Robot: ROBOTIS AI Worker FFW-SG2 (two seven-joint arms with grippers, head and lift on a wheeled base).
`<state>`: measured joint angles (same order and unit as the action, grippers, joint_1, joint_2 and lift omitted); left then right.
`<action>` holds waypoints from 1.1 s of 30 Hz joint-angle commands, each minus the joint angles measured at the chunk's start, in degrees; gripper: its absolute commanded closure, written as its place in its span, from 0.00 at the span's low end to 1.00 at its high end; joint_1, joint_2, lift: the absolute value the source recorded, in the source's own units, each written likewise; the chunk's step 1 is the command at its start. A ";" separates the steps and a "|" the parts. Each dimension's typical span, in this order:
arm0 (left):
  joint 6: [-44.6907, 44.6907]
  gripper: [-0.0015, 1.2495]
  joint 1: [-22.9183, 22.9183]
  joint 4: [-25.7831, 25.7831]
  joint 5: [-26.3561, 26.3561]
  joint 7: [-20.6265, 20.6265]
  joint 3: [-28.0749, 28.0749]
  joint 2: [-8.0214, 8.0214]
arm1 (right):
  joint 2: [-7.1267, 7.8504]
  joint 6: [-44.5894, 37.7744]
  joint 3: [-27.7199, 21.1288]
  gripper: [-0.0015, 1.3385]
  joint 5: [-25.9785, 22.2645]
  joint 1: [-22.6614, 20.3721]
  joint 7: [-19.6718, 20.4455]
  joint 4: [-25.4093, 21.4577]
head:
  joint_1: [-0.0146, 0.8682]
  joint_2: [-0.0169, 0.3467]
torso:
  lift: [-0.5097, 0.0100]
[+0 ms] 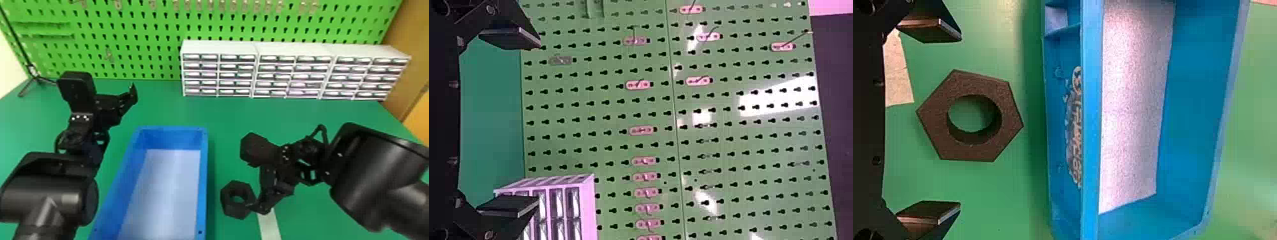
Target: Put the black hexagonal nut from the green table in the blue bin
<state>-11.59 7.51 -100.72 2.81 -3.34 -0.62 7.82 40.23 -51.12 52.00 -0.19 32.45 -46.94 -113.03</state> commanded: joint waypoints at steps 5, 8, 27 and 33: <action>0.69 0.14 1.63 0.00 0.09 0.00 -0.61 0.00 | -1.11 -0.04 2.84 0.08 -1.83 1.83 0.00 2.47 | 0.79 0.12 | 0.80; 0.86 0.14 2.25 0.00 0.09 0.00 -0.79 0.00 | -1.99 0.05 2.31 0.08 -0.69 1.65 -0.88 3.34 | 0.79 0.12 | 0.80; 2.09 0.14 4.09 1.32 0.53 0.00 -1.40 -0.09 | -4.72 0.14 4.16 0.08 -1.57 0.51 -3.07 7.56 | 0.79 0.12 | 0.80; 3.59 0.14 4.62 4.22 0.88 0.00 -1.58 -0.09 | -5.24 -0.30 4.77 0.08 -2.10 0.51 -3.07 7.83 | 0.79 0.12 | 0.80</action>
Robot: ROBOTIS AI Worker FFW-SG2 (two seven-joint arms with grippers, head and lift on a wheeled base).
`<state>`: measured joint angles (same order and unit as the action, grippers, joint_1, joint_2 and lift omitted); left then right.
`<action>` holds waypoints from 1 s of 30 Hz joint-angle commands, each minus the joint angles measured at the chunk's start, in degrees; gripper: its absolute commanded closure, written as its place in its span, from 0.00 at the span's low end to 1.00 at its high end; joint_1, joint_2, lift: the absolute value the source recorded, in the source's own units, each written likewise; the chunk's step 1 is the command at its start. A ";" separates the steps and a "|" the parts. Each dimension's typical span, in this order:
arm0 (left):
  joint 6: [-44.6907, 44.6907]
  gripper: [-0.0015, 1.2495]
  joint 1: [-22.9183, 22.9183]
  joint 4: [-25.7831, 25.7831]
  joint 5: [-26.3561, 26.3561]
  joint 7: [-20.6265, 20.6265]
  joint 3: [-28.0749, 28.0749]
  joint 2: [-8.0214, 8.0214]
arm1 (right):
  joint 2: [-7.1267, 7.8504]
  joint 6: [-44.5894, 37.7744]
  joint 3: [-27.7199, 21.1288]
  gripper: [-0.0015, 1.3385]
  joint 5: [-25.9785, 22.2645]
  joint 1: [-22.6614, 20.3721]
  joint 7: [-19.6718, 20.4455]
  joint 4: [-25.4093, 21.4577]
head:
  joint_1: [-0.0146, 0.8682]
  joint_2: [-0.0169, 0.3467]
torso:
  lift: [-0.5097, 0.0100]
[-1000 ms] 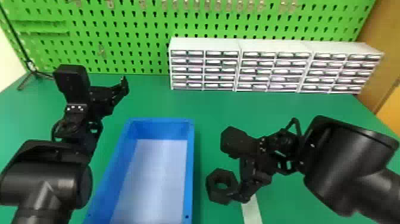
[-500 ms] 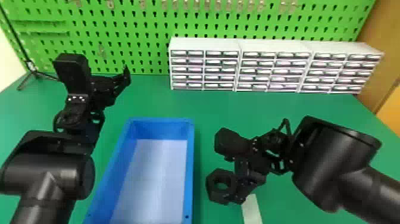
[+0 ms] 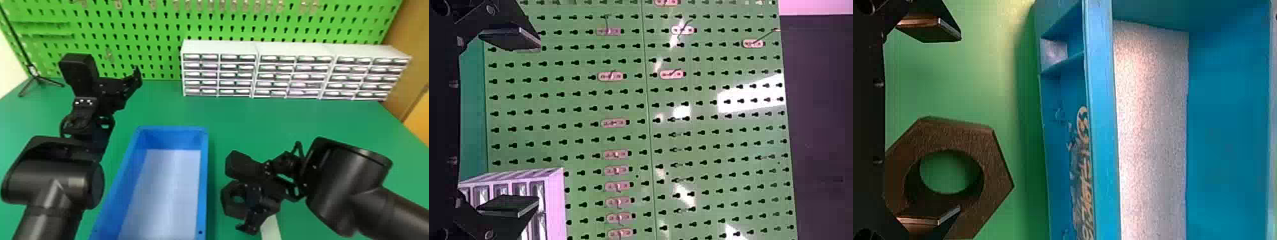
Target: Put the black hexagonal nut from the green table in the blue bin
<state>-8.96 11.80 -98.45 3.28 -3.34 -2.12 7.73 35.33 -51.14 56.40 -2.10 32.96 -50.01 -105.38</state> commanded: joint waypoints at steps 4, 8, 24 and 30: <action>3.42 0.14 0.24 4.15 0.23 0.00 -0.34 -0.09 | -0.27 -0.27 0.99 0.08 -1.06 0.26 -0.09 0.53 | 0.79 0.12 | 0.80; 4.91 0.14 0.24 5.64 -0.03 0.00 -0.52 -0.09 | -0.18 -0.10 1.60 0.08 -2.03 0.70 0.00 1.49 | 0.79 0.12 | 0.80; 8.08 0.14 -0.20 9.24 -0.21 0.00 -0.52 -0.17 | -0.53 1.75 2.31 0.09 -3.52 0.61 -0.09 4.22 | 0.79 0.12 | 0.80; 8.25 0.14 0.15 9.42 -0.38 0.00 -0.78 -0.35 | -0.53 2.98 3.19 0.10 -5.19 0.61 -0.09 5.62 | 0.79 0.12 | 0.80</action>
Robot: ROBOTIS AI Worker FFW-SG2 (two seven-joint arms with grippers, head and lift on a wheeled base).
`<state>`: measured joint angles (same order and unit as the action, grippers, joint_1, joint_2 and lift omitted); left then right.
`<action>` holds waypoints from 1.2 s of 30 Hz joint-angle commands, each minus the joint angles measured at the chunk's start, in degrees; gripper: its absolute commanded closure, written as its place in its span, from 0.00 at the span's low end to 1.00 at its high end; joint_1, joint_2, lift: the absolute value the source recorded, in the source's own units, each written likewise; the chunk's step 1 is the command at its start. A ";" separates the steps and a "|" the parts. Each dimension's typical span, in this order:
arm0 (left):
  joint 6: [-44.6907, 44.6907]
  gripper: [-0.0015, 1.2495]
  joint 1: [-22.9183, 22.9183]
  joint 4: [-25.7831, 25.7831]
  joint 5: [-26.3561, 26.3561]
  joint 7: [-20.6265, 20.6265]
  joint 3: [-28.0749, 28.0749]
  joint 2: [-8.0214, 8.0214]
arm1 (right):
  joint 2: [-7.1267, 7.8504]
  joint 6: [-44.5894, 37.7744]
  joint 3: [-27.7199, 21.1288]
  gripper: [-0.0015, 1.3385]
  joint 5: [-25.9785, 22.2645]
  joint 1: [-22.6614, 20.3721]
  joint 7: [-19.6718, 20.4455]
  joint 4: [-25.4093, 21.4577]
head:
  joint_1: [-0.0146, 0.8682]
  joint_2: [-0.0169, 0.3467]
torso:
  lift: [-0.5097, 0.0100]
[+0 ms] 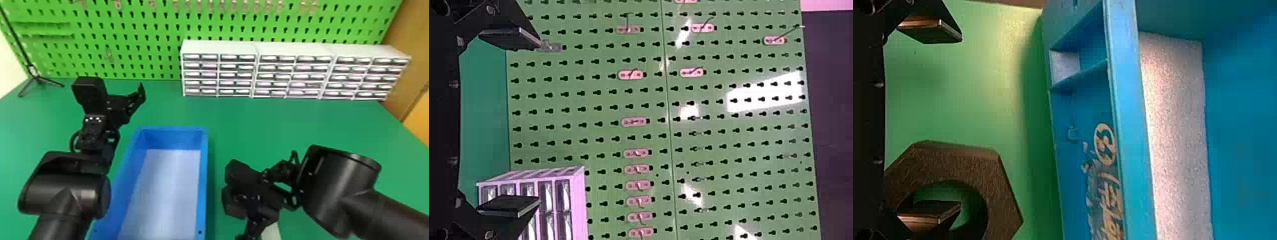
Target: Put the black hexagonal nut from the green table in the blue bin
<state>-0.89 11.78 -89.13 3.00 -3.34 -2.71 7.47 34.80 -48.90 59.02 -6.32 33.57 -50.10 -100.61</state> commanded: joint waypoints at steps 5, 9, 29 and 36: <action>0.36 0.14 0.26 0.10 0.08 0.00 -0.27 -0.09 | 0.00 1.00 0.57 0.14 -0.98 0.00 0.00 0.94 | 0.79 0.12 | 0.80; 0.36 0.14 0.26 0.10 0.08 0.00 -0.45 -0.09 | 0.00 1.00 0.66 0.31 -0.36 0.26 0.00 0.94 | 0.79 0.12 | 0.80; 0.36 0.14 0.09 0.10 0.08 0.00 -0.36 -0.09 | -0.09 0.56 0.66 0.76 1.75 0.44 0.00 -0.11 | 0.79 0.12 | 0.80; 0.36 0.14 -0.09 0.10 0.17 0.00 -0.27 -0.09 | 0.62 0.30 -0.66 0.76 1.57 0.70 0.00 -0.38 | 0.79 0.12 | 0.80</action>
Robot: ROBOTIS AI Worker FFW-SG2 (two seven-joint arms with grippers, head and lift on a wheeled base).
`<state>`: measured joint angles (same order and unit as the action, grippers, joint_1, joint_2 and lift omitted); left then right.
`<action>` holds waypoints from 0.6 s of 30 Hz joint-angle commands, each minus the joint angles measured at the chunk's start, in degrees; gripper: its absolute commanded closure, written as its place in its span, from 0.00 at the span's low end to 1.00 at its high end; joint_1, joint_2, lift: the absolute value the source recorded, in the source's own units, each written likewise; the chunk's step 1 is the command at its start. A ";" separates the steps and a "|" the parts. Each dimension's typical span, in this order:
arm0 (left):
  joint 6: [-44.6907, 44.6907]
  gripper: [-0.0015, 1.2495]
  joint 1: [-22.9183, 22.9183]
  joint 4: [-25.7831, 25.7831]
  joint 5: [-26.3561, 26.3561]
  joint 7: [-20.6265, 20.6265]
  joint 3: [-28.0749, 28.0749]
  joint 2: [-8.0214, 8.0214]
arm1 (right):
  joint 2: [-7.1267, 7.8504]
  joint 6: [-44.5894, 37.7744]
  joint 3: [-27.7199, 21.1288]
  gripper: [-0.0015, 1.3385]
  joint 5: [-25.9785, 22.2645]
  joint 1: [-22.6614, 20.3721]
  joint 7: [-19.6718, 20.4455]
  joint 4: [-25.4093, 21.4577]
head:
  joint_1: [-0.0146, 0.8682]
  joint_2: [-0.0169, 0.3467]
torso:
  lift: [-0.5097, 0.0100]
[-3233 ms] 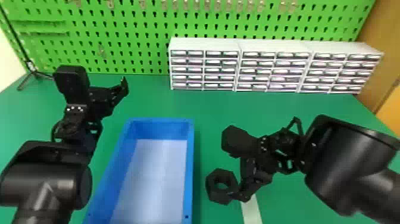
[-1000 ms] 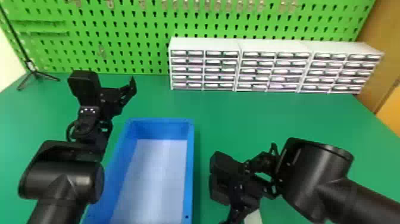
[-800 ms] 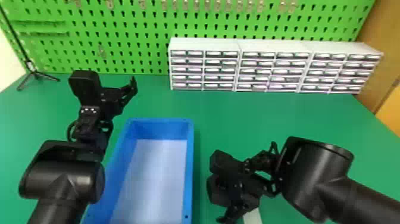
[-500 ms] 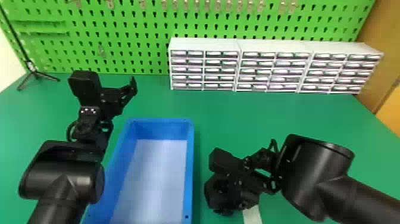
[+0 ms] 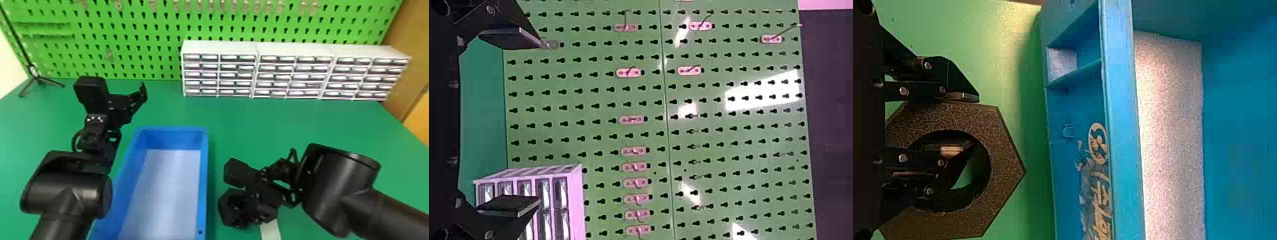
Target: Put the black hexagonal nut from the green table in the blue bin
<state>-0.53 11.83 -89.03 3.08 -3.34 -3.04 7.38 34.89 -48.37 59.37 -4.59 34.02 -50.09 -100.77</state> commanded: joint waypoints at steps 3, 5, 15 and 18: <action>0.00 0.14 -0.67 0.00 0.17 0.00 0.05 0.00 | 1.14 -0.67 -1.62 0.76 -0.25 0.78 0.00 -0.75 | 0.79 0.12 | 0.80; 0.00 0.14 -0.85 -0.35 0.35 0.00 0.14 0.00 | 1.32 -1.29 -2.24 0.76 0.02 0.87 -0.18 -1.19 | 0.79 0.12 | 0.80; -1.23 0.14 -3.57 -3.34 -0.89 0.00 2.52 0.09 | 0.97 -3.04 -7.51 0.76 4.59 0.43 -3.61 -2.86 | 0.79 0.12 | 0.80; -2.20 0.14 -4.72 -4.66 -1.24 0.70 3.75 0.09 | 0.97 -3.57 -8.92 0.76 5.82 0.34 -4.40 -3.30 | 0.79 0.12 | 0.80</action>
<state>-1.54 8.54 -92.01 2.46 -3.23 -0.77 7.43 35.92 -51.24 52.29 -0.40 34.54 -53.91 -103.46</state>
